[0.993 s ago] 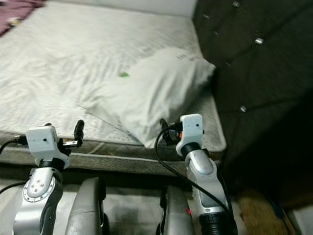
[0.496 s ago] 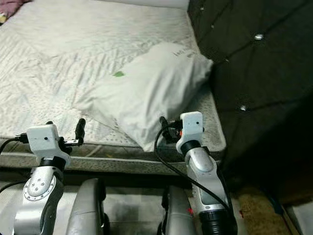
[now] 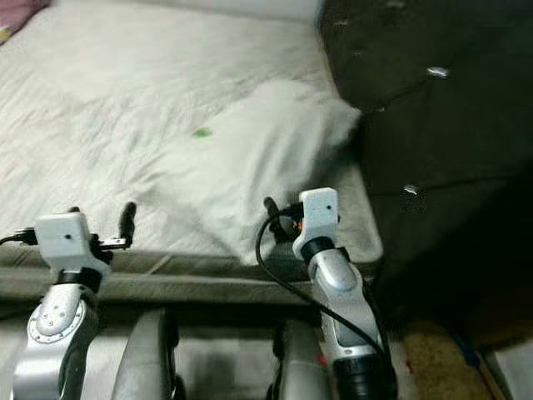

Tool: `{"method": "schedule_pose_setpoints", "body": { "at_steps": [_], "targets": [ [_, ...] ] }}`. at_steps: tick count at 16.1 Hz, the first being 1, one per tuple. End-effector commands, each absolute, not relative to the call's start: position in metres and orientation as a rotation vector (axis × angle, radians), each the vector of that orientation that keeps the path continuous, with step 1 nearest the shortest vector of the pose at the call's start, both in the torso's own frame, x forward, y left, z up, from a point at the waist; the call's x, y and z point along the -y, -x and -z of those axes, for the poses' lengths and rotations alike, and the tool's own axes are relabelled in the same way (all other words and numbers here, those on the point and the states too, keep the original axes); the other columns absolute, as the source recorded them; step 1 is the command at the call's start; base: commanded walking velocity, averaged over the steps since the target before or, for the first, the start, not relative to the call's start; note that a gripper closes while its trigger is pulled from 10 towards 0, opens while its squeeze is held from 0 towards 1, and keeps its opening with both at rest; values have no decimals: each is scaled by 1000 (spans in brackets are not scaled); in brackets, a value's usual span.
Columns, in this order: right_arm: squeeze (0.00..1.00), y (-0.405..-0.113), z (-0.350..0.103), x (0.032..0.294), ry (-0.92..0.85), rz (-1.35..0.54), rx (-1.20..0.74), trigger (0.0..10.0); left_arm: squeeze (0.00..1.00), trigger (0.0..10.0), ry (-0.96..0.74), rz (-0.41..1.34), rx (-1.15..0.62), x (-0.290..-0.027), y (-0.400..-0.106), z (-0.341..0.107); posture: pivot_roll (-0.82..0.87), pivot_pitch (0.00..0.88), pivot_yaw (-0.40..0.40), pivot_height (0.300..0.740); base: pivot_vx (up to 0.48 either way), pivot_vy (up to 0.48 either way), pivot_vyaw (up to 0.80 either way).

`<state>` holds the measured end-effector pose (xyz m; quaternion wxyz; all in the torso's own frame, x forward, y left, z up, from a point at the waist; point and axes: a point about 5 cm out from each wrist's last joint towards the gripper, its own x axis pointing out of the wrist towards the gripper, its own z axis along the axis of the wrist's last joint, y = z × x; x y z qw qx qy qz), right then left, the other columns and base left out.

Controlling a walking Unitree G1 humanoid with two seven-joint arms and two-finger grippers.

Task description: Clean up the room

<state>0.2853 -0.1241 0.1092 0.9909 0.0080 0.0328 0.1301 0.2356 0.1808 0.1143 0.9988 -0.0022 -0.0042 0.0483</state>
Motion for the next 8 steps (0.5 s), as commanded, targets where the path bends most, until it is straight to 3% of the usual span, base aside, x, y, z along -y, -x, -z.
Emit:
{"method": "schedule_pose_setpoints", "body": {
  "at_steps": [1, 4, 8],
  "targets": [
    [0, -286, -107, 133, -3, -236, -79, 10000, 0, 10000, 19, -67, 14, -172, -238, -117, -40, 93, -52, 573, 480, 0, 0],
    [0, -286, -109, 133, -4, -235, -73, 10000, 0, 10000, 25, -67, 9, -172, -238, -116, -41, 93, -49, 573, 421, 0, 0],
    [0, -286, -109, 133, -4, -235, -71, 10000, 0, 10000, 23, -84, -25, -171, -237, -112, -39, 84, -52, 573, 0, 0, 0]
  ]
}}
